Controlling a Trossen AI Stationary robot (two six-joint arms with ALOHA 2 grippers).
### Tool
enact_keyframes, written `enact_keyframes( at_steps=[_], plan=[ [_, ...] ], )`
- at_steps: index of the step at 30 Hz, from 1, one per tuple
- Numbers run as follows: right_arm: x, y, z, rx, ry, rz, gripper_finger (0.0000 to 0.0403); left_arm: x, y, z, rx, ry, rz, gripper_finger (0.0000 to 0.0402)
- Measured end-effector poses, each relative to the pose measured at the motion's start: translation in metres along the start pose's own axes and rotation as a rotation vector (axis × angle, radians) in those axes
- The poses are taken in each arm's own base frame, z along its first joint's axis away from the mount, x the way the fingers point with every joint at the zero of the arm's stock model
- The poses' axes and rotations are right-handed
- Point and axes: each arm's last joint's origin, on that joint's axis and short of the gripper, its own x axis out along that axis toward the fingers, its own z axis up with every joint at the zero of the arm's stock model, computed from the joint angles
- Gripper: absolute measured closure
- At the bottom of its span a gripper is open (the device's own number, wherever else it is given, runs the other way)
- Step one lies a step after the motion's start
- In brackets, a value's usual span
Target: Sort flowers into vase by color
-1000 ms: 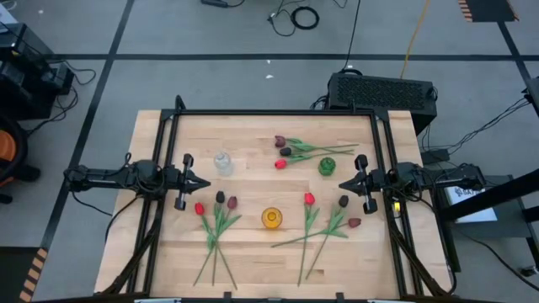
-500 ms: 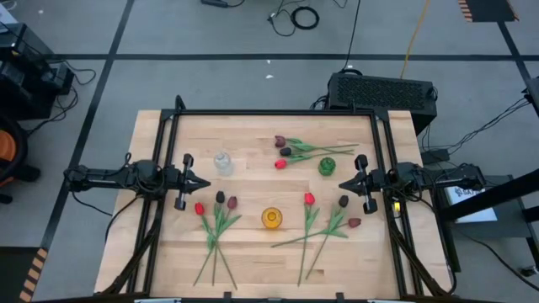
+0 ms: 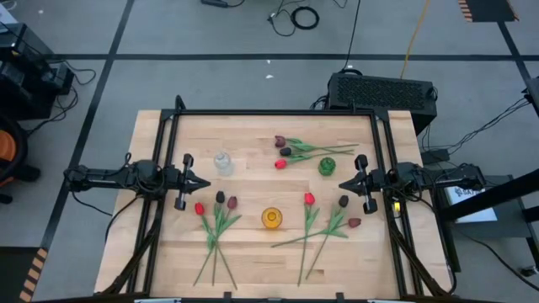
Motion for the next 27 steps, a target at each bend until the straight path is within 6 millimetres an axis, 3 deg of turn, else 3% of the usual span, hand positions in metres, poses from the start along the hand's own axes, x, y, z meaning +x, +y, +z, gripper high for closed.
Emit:
enact_keyframes(
  at_steps=[27],
  plan=[
    [0.0,-0.0001,-0.0004,0.003,0.005,-0.002,0.0403,0.0,0.0,0.0001,0.0,-0.001,0.0,0.0384]
  ],
)
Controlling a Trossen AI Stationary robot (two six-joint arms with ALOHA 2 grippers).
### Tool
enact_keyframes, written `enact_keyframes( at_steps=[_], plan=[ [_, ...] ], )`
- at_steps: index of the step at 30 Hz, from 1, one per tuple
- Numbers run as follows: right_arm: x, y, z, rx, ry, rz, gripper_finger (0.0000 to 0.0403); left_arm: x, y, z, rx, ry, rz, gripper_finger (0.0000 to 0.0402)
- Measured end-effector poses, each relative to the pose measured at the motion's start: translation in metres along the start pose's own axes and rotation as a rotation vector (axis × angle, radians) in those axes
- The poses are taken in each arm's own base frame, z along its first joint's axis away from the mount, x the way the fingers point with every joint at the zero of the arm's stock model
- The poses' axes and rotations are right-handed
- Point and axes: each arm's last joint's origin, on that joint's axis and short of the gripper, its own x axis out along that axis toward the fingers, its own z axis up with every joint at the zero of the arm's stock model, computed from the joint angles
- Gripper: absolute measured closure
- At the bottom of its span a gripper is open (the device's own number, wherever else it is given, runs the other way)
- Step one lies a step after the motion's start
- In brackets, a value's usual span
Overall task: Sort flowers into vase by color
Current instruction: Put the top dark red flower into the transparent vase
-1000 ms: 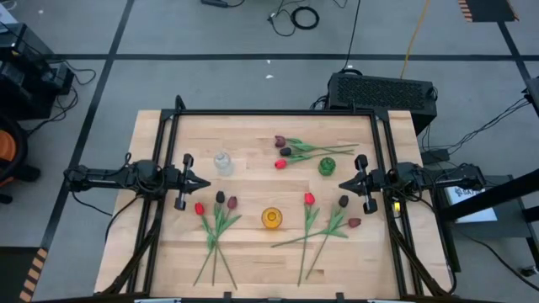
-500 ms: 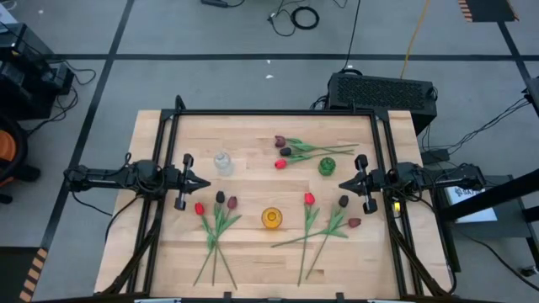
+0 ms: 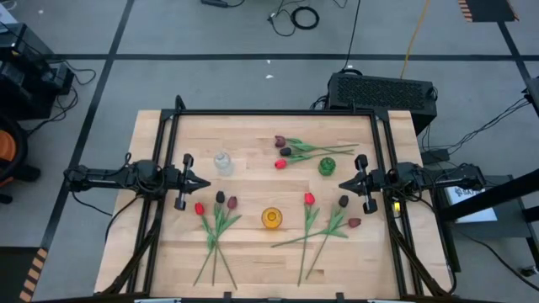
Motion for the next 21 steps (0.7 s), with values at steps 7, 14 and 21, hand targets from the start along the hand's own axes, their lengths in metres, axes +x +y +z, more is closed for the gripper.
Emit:
enact_keyframes(
  at_steps=[7,14,21],
  plan=[
    [0.0,0.0,0.0,0.078,0.0,0.001,0.0403,0.0,0.0,-0.0001,0.0,0.0,0.0,0.0384],
    [0.0,0.0001,0.0002,0.138,-0.001,0.003,0.0403,0.0,0.0,-0.0001,0.0,0.0,0.0,0.0384],
    [-0.0002,-0.0003,0.0006,0.202,0.0,-0.009,0.0403,0.0,0.0,0.0001,0.028,-0.001,0.0,0.0384]
  ],
)
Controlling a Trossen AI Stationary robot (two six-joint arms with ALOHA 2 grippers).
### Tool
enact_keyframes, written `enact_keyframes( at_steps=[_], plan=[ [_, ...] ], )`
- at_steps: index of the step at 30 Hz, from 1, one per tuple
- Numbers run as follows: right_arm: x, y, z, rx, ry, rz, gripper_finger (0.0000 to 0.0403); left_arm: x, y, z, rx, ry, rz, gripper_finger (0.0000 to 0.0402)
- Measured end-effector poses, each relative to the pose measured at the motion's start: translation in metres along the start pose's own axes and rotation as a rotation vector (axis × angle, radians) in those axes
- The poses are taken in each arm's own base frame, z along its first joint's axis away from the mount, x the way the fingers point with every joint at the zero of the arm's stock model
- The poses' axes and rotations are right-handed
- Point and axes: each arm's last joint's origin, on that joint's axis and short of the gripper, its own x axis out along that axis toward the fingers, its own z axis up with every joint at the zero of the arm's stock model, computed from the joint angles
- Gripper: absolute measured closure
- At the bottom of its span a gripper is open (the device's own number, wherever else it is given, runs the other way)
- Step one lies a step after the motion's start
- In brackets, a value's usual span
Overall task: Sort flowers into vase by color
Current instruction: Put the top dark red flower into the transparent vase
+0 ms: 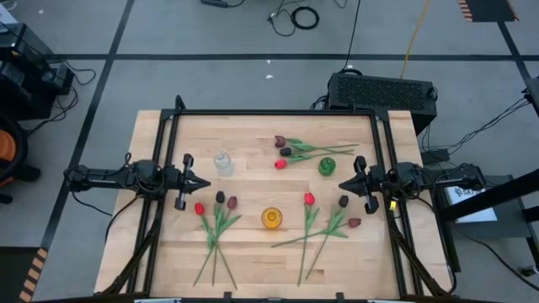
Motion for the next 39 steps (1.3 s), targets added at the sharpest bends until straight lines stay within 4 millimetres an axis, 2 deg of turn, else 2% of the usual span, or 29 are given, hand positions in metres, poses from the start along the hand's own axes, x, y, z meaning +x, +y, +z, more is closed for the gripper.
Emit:
enact_keyframes(
  at_steps=[2,5,9,16,19,21,25,31,35,39],
  plan=[
    [-0.001,0.0,0.006,-0.009,-0.018,-0.048,0.0403,0.0,0.0,0.001,0.057,-0.006,0.001,0.0384],
    [-0.006,0.002,0.03,-0.04,-0.093,-0.106,0.0403,0.0,0.0,0.0,0.078,-0.002,0.0,0.0384],
    [-0.018,0.009,0.077,-0.067,-0.125,-0.172,0.0403,0.0,0.0,0.0,0.078,-0.004,0.0,0.0384],
    [-0.037,0.026,0.175,-0.113,-0.136,-0.237,0.0403,0.0,0.0,0.001,0.077,-0.01,0.002,0.0384],
    [-0.031,0.033,0.208,-0.112,-0.139,-0.241,0.0403,0.0,0.0,0.001,0.077,-0.009,0.001,0.0384],
    [-0.02,0.036,0.22,-0.131,-0.107,-0.241,0.0403,0.0,0.0,0.001,0.078,-0.012,0.004,0.0384],
    [0.006,0.037,0.219,-0.171,0.016,-0.254,0.0403,0.0,0.001,0.002,0.077,-0.02,0.038,0.0384],
    [0.036,0.033,0.194,-0.169,0.159,-0.272,0.0403,0.0,0.001,0.002,0.078,-0.019,0.043,0.0384],
    [0.045,0.03,0.177,-0.15,0.218,-0.282,0.0403,0.0,0.004,0.003,0.076,-0.017,0.115,0.0384],
    [0.049,0.027,0.161,-0.123,0.253,-0.292,0.0403,-0.002,0.01,0.007,-0.032,-0.058,0.313,0.0384]
  ],
)
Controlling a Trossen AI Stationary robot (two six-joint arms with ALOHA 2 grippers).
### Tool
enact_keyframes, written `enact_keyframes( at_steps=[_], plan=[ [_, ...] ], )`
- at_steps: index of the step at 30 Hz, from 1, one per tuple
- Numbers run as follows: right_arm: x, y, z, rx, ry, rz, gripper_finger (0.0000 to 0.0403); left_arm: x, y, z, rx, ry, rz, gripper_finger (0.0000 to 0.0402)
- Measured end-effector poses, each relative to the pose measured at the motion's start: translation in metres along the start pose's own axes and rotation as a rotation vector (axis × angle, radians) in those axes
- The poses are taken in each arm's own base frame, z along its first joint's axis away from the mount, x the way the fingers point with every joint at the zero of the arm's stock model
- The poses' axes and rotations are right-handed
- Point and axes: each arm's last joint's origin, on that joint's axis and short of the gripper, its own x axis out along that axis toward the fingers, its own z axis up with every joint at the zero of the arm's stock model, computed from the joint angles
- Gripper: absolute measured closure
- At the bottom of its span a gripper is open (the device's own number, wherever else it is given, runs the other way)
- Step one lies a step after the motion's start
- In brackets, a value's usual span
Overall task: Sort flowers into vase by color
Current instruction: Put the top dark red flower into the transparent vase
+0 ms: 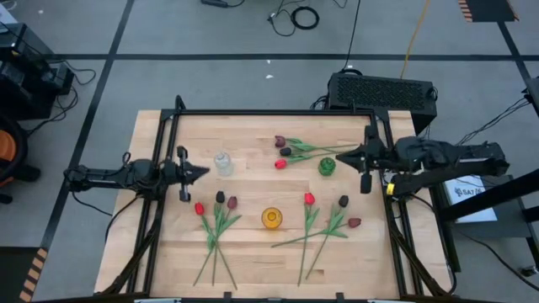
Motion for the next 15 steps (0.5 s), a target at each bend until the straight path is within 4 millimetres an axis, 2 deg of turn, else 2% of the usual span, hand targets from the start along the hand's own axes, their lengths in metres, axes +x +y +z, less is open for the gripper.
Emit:
enact_keyframes(
  at_steps=[2,5,8,15],
  plan=[
    [0.005,0.0,-0.007,0.017,0.009,-0.002,0.0403,0.0,0.003,0.0,-0.027,0.004,0.087,0.0384],
    [0.012,0.001,-0.018,0.066,-0.007,-0.025,0.0403,0.0,0.004,0.009,-0.035,-0.001,0.096,0.0384],
    [0.018,0.001,-0.028,0.081,-0.015,-0.028,0.0403,0.001,0.006,0.035,-0.071,-0.019,0.096,0.0384],
    [0.028,0.002,-0.036,0.064,-0.045,-0.053,0.0403,0.013,0.011,0.117,-0.147,0.196,0.125,0.0384]
  ],
)
